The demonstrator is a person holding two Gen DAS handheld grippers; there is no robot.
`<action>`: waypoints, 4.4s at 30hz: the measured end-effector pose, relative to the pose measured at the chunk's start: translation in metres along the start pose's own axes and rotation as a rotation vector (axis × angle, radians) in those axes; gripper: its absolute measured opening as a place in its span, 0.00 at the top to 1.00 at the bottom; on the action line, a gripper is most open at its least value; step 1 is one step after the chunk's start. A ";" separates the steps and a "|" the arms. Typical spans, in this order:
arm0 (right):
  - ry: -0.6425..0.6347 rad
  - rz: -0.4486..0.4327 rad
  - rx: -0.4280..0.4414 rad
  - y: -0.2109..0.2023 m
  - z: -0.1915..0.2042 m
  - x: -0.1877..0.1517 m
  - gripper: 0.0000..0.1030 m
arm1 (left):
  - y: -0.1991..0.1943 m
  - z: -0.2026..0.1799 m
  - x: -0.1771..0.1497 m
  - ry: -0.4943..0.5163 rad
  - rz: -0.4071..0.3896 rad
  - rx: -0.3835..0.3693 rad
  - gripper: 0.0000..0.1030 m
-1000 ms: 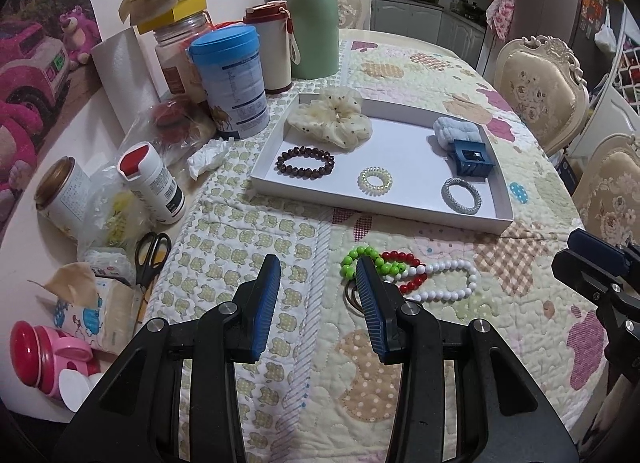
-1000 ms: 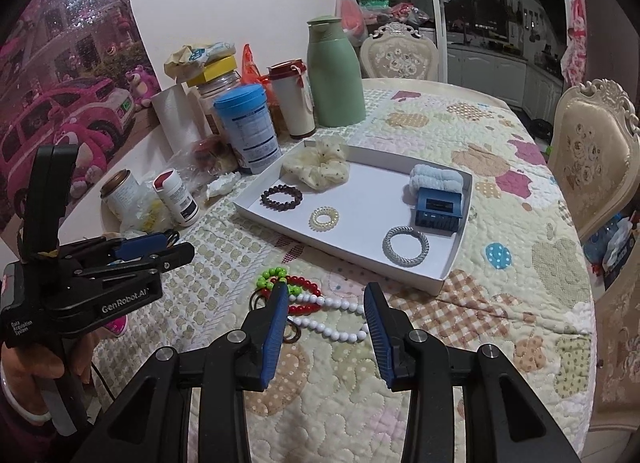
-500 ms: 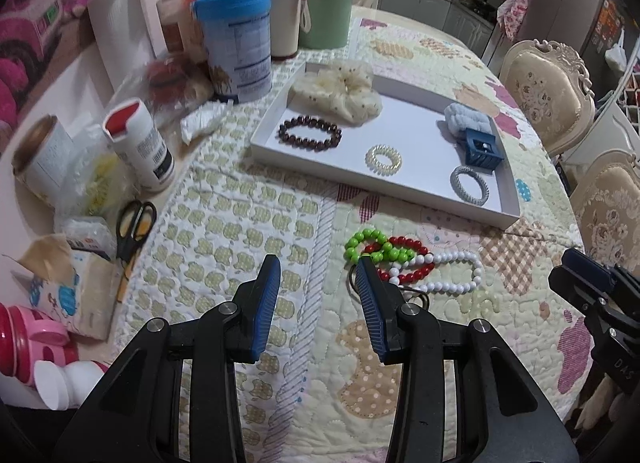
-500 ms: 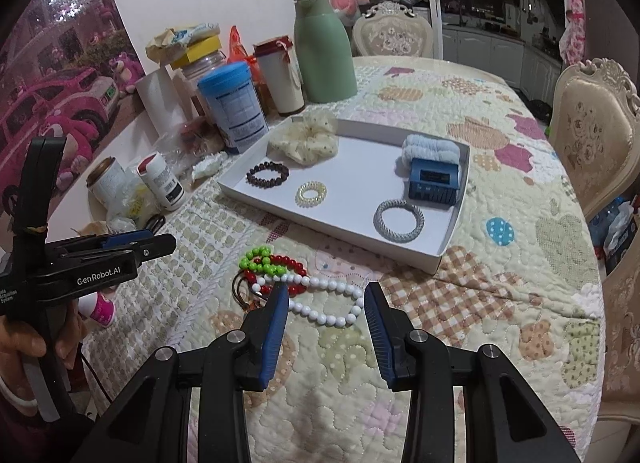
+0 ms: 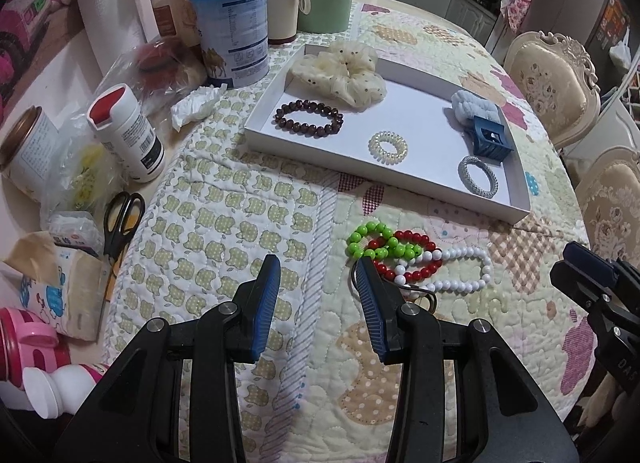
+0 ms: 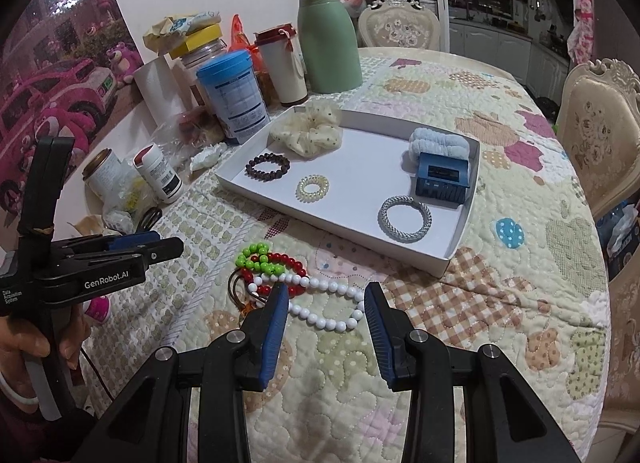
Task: Organize jewelry
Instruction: 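Move both tools back to the green, red and white bead bracelets, then grasp the green bead bracelet with the left tool while the right tool grasps the white pearl bracelet, then carry the green and white bead bracelets over the tray with both tools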
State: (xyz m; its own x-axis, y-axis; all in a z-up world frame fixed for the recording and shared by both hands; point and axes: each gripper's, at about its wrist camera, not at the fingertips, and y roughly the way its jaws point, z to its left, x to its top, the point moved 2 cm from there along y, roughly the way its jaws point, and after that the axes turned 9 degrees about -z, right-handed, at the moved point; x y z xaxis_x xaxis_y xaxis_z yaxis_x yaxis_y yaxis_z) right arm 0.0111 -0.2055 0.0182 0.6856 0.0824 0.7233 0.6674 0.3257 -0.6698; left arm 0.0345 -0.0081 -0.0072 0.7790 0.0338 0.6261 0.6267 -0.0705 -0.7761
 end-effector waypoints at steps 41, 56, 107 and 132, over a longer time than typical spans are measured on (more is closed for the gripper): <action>0.072 0.058 0.034 0.039 -0.040 -0.021 0.63 | 0.064 -0.010 0.008 -0.109 0.196 -0.090 0.58; 0.067 0.086 0.048 0.051 -0.044 -0.023 0.63 | 0.089 -0.012 0.011 -0.082 0.230 -0.107 0.57; -0.093 -0.098 0.130 0.017 -0.005 0.027 0.92 | 0.028 0.004 0.055 -0.062 0.036 -0.151 0.92; -0.196 -0.195 0.070 -0.035 0.004 0.069 0.92 | -0.010 -0.021 0.090 0.039 -0.095 -0.100 0.92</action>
State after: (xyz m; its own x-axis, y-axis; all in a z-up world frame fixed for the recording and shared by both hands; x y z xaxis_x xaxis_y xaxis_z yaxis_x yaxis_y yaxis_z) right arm 0.0338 -0.2076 0.0920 0.4729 0.1901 0.8604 0.7546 0.4168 -0.5069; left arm 0.0978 -0.0254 0.0584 0.7138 0.0068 0.7003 0.6913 -0.1674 -0.7030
